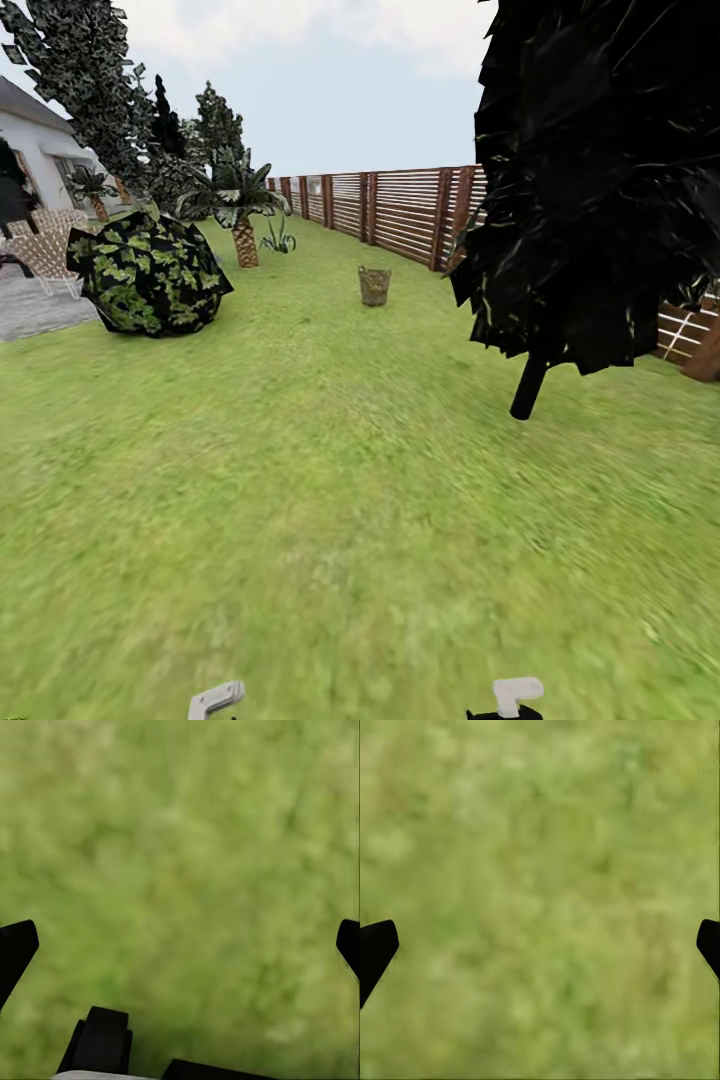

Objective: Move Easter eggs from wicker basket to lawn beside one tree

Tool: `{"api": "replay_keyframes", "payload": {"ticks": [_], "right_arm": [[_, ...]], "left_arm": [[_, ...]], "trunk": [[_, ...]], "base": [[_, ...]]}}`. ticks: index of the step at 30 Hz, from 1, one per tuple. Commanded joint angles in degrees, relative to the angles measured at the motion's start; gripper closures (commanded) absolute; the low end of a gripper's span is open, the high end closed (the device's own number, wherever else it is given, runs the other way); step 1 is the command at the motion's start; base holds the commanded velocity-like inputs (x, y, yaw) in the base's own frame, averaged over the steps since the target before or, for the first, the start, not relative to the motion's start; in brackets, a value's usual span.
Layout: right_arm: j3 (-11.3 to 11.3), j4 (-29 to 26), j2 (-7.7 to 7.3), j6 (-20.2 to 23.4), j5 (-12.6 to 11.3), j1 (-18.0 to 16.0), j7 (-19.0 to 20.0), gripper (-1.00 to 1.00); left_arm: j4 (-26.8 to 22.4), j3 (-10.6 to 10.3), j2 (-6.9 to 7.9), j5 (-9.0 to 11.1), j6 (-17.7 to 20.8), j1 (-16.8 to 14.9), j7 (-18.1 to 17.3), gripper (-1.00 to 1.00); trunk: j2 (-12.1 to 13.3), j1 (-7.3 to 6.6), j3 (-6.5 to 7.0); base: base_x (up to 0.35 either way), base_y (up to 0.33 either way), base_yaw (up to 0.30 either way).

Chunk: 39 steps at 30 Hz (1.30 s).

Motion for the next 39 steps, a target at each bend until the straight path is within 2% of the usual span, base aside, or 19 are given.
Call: {"api": "replay_keyframes", "payload": {"ticks": [1, 29, 39], "right_arm": [[0.0, 0.0, 0.0, -0.1, 0.5, 0.0, -0.3, -1.0], [0.0, 0.0, 0.0, -0.1, 0.5, 0.0, -0.3, -1.0], [0.0, 0.0, 0.0, -0.1, 0.5, 0.0, -0.3, -1.0]], "left_arm": [[-0.1, 0.1, 0.0, 0.6, 0.4, 0.0, 0.0, -1.0], [-0.1, 0.1, -0.04, 0.6, 0.4, 0.0, 0.0, -1.0], [-0.1, 0.1, -0.03, 0.6, 0.4, 0.0, 0.0, -1.0]], "trunk": [[0.0, 0.03, -0.05], [0.0, 0.03, -0.05], [0.0, 0.03, -0.05]], "base": [[0.323, 0.0, 0.225], [0.323, 0.0, 0.013], [0.323, 0.0, 0.245]]}}
